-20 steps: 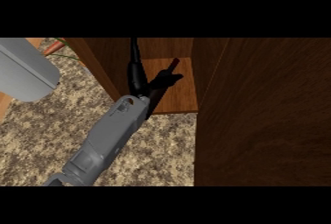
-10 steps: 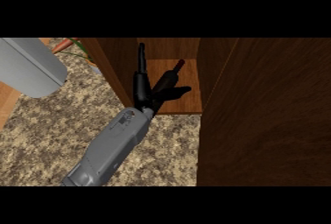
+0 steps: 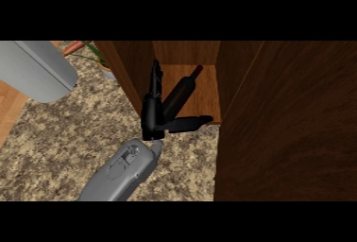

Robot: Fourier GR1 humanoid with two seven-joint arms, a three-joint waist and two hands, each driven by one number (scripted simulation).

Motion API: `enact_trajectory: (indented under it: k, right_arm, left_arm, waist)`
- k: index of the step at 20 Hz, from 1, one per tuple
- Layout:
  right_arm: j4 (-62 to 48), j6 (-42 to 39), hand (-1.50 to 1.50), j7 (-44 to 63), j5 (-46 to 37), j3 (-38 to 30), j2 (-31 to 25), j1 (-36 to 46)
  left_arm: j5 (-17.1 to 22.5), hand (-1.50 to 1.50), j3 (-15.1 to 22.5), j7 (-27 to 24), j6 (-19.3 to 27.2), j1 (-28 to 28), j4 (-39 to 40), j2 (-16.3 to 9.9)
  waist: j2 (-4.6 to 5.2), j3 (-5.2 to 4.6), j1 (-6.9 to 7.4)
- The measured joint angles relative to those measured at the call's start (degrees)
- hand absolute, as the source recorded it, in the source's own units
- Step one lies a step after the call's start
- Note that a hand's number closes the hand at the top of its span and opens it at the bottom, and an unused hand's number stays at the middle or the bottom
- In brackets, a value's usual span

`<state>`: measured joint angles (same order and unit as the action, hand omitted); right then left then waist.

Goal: Pick up the wine, place it into the cabinet and close the cabinet

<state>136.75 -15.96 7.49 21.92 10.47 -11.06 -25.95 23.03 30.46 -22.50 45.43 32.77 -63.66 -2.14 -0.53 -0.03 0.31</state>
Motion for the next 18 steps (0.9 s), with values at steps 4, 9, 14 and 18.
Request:
enact_trajectory:
  k: [4, 9, 14, 18]
  right_arm:
    - [0.1, 0.65, -1.5, -0.16, -0.58, -0.36, -0.85, 0.14]
    - [0.12, 1.9, -1.5, 0.27, -1.39, 0.46, -1.18, 0.74]
    - [0.44, 0.99, -1.5, 1.02, -1.56, -2.62, -3.95, 1.35]
    - [0.19, -2.15, 1.5, -0.36, -1.72, -2.81, -5.59, -0.64]
  left_arm:
    - [-0.68, -1.5, 2.42, 2.41, -0.79, -6.7, -10.15, -4.29]
    - [-2.53, -1.5, 5.37, 6.3, -1.23, -14.22, -23.09, -10.7]
    - [-2.63, -1.5, 5.24, 7.51, -2.91, -22.2, -33.44, -16.86]
    - [-0.27, -1.5, 3.45, 6.71, -8.37, -28.38, -40.86, -22.2]
  waist:
    - [-0.1, 0.0, 0.24]
    - [0.0, 0.01, 0.15]
    - [0.11, 0.01, -0.02]
    - [0.16, 0.01, -0.22]
